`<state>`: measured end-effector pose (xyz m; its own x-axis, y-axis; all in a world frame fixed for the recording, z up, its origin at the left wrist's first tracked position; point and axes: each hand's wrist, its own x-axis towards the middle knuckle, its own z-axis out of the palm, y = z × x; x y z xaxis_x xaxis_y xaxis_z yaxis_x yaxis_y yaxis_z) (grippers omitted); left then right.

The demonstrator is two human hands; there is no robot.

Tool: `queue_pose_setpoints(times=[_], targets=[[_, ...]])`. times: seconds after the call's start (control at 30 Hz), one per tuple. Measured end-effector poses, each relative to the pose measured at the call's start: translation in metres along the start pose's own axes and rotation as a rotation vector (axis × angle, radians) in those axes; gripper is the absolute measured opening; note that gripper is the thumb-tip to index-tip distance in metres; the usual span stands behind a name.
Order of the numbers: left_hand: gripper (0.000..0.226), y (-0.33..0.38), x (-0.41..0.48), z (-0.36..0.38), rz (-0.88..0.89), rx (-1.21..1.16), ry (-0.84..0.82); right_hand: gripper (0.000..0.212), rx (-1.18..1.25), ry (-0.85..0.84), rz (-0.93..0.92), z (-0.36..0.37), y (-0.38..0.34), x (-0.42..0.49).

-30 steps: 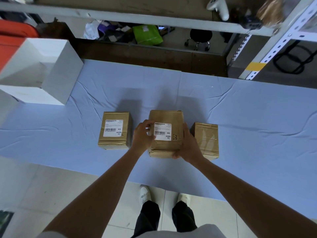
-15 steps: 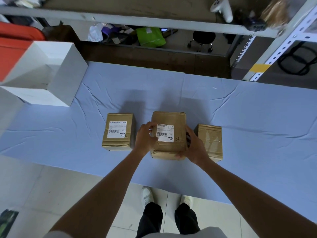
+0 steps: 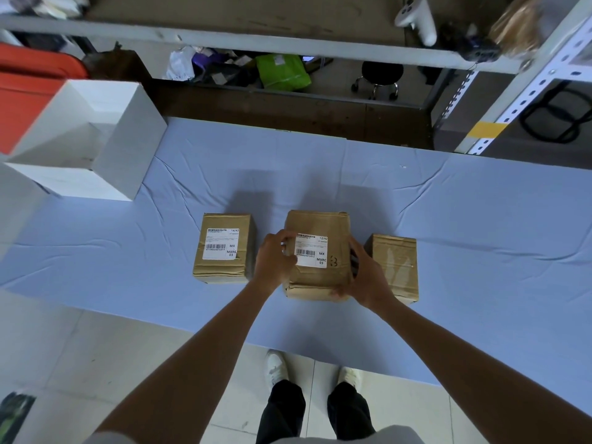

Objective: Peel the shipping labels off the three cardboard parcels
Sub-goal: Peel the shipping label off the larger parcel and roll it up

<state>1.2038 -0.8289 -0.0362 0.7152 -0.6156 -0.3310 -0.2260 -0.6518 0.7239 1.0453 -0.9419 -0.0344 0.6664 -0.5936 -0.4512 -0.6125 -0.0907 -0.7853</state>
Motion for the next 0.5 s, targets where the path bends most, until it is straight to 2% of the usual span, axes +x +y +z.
queue_pose_setpoints(times=[0.2, 0.5], targets=[[0.049, -0.0007, -0.0064, 0.0032, 0.182, 0.268, 0.002, 0.126, -0.045, -0.005, 0.006, -0.0011, -0.0008, 0.0005], [0.046, -0.0008, -0.0053, 0.0025, 0.213, 0.366, -0.022, 0.127, -0.042, 0.001, 0.005, -0.0010, -0.0024, 0.0002]])
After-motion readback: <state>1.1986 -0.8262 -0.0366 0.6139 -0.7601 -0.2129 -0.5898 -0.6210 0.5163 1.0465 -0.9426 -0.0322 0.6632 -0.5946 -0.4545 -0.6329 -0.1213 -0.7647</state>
